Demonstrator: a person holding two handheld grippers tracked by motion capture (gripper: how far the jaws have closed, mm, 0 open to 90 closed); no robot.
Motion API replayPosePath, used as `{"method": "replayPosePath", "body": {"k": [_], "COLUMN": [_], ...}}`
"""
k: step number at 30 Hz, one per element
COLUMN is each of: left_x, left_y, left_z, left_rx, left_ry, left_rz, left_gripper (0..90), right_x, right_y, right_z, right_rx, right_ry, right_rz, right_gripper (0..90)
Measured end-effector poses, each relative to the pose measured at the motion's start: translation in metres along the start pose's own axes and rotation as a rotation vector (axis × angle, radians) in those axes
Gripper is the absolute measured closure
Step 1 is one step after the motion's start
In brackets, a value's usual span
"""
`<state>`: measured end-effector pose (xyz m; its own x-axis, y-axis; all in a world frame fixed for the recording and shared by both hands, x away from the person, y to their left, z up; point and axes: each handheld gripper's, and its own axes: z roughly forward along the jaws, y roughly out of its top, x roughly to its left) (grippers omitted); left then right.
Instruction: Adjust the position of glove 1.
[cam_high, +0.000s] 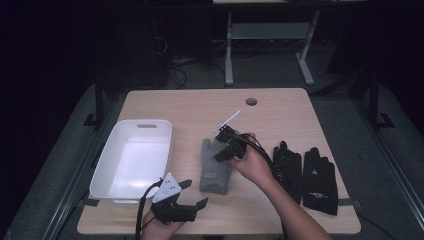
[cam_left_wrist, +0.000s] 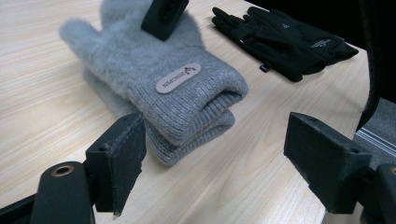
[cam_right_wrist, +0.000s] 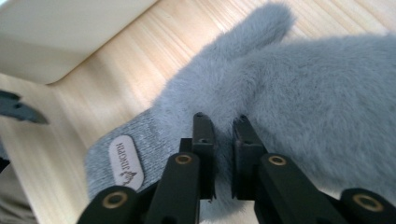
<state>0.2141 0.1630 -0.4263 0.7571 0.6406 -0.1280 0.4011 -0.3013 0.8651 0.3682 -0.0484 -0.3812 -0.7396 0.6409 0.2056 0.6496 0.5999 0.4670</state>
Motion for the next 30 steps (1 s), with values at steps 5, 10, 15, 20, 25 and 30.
{"method": "replayPosePath", "body": {"k": [5,10,15,20,25,30], "left_x": [0.0,0.001,-0.001,-0.001,-0.001,-0.002], "left_y": [0.0,-0.001,-0.001,-0.001,-0.001,-0.001], "left_z": [0.0,0.002,0.003,0.003,0.004,0.006], "left_rx": [0.014,0.004,0.008,0.008,0.014,0.015], "left_ry": [0.002,-0.004,-0.002,-0.004,-0.008,-0.015], "left_rz": [-0.001,-0.015,-0.01,-0.002,0.002,0.004], "left_gripper": [21.2,21.0,21.0,20.8,20.5,20.5], "right_x": [-0.01,-0.019,-0.034,-0.053,-0.071,-0.082], "right_y": [-0.006,-0.014,-0.026,-0.035,-0.036,-0.032], "right_z": [0.008,-0.003,-0.016,-0.019,-0.013,-0.007], "right_rx": [-0.01,-0.077,-0.124,-0.153,-0.174,-0.19], "right_ry": [0.029,0.038,0.028,0.033,0.025,0.033], "right_rz": [0.032,0.074,0.133,0.201,0.278,0.336], "right_gripper": [67.7,50.3,42.1,38.0,37.0,35.6]}}
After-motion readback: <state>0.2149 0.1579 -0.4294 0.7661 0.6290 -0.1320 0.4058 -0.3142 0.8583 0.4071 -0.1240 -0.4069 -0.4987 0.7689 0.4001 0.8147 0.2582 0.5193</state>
